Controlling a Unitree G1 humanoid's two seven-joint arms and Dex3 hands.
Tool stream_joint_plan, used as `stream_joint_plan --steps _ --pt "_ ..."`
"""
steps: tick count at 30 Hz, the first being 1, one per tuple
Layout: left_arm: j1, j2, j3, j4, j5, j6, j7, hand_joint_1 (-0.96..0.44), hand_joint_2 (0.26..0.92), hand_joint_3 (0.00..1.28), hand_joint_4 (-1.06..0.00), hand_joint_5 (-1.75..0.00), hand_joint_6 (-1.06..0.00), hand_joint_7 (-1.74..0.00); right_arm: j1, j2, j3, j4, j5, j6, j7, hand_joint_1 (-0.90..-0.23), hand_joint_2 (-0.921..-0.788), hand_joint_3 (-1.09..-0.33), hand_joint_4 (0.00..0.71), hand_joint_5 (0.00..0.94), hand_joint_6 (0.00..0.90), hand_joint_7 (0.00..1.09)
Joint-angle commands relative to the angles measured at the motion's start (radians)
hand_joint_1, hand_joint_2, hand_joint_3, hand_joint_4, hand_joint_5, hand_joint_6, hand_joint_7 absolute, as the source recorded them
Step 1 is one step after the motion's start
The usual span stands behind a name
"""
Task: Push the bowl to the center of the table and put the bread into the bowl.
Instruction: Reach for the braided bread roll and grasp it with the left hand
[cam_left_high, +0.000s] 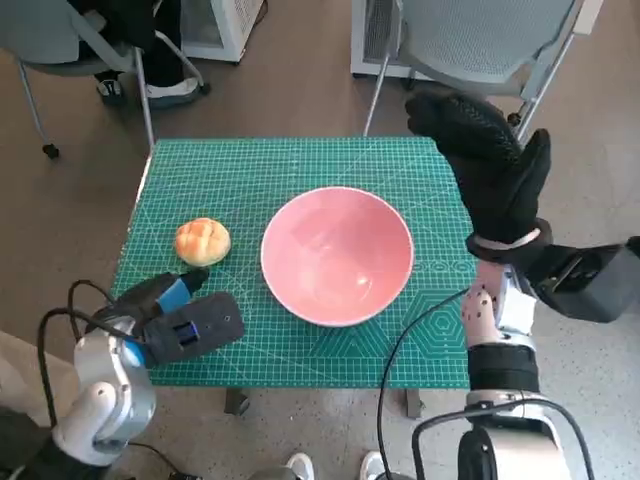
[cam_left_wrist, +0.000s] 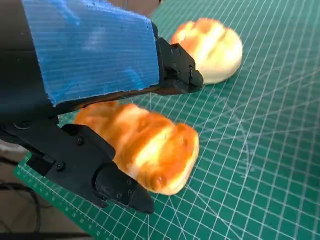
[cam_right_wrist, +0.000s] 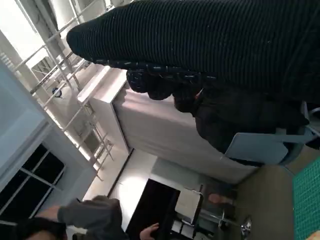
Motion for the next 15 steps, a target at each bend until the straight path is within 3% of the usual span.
stream_joint_plan --steps 1,15 --pt "-0.026 -0.017 -0.013 0.041 0.01 -0.003 -0.001 -0.26 0.694 0.01 -0.13 0.0 -0.32 0.0 0.029 -0.006 -0.001 -0.003 0.005 0.014 0.016 -0.692 -0.921 -0.869 0.118 0.0 0.165 0.15" --pt "-0.029 -0.04 -0.02 0.107 -0.006 -0.028 -0.003 -0.13 0.701 0.01 -0.13 0.0 -0.32 0.0 0.028 -0.012 -0.006 -0.002 0.008 0.012 0.023 -0.703 -0.921 -0.865 0.118 0.0 0.163 0.16"
